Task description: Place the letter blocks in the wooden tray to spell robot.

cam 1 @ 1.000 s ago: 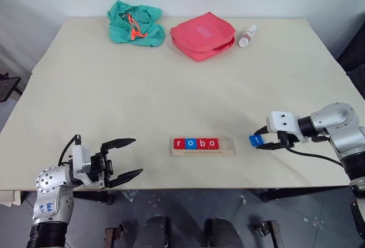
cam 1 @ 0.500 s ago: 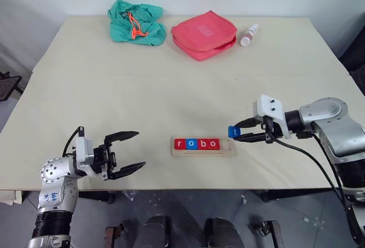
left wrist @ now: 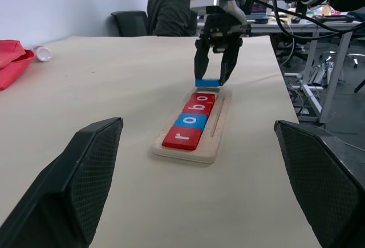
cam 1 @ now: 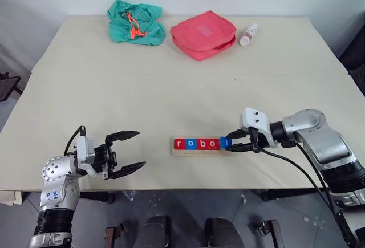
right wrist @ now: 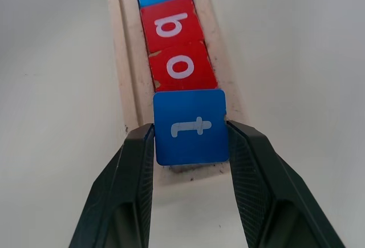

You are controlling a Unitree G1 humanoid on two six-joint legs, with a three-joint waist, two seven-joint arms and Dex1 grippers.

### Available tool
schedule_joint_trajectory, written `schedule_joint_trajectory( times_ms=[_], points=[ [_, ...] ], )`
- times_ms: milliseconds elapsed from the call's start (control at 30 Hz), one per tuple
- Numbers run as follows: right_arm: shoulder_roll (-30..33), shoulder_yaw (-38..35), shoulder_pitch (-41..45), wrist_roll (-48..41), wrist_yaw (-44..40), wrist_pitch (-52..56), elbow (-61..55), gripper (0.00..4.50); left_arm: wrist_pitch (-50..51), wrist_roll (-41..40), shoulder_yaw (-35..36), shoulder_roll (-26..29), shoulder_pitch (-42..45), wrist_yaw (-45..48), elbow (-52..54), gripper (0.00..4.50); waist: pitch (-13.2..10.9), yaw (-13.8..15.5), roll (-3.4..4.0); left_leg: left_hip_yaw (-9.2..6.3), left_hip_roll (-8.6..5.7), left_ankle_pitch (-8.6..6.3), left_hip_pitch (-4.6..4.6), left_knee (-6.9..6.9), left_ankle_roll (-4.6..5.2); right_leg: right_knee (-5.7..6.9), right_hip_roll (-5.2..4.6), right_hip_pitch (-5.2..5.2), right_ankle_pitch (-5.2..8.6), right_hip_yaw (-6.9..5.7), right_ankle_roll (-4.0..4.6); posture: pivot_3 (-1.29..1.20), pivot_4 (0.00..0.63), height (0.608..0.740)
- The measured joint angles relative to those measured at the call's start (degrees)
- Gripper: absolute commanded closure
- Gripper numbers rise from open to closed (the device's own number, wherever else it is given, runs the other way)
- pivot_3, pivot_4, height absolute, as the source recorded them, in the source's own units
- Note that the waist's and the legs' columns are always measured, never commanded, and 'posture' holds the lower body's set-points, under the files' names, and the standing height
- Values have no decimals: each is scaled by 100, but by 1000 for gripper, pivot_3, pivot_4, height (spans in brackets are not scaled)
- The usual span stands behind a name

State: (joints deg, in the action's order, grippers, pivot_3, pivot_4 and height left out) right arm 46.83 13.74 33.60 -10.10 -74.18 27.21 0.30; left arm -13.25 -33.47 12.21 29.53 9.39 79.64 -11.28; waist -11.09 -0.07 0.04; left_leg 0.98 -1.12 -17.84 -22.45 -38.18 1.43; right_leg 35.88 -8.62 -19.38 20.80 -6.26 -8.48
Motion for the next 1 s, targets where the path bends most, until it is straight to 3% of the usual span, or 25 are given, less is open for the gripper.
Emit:
schedule_joint_trajectory(
  times_ms=[100,400,700,833,1000],
  points=[
    [-9,65,38,77,-3,-110,95,3019,-10,0,0,0,-21,-2,0,0,0,-4,0,0,1,0,0,0,0,0,0,0,0,0,0,0,150,740],
    [-31,144,85,76,-47,-202,150,56,-62,0,4,0,-23,-10,-4,0,0,-7,0,0,1,0,0,0,0,0,1,0,0,0,0,0,150,740],
    [-4,-192,-101,-160,64,-86,-239,19,-64,106,2,1,-5,-144,-70,0,0,5,0,-3,0,0,0,0,0,0,0,1,0,-1,0,0,150,740],
    [12,-1099,-766,-755,-65,-432,-212,19,-56,446,81,51,16,-813,-58,0,-1,35,-3,-13,-3,0,0,1,0,0,0,7,0,-7,0,0,150,740],
    [132,-1964,-1433,-1195,-721,-1632,451,19,-39,462,375,90,7,-1443,52,0,-1,17,-3,-6,-1,0,5,2,0,-4,0,14,0,-8,0,0,150,740]
  ],
)
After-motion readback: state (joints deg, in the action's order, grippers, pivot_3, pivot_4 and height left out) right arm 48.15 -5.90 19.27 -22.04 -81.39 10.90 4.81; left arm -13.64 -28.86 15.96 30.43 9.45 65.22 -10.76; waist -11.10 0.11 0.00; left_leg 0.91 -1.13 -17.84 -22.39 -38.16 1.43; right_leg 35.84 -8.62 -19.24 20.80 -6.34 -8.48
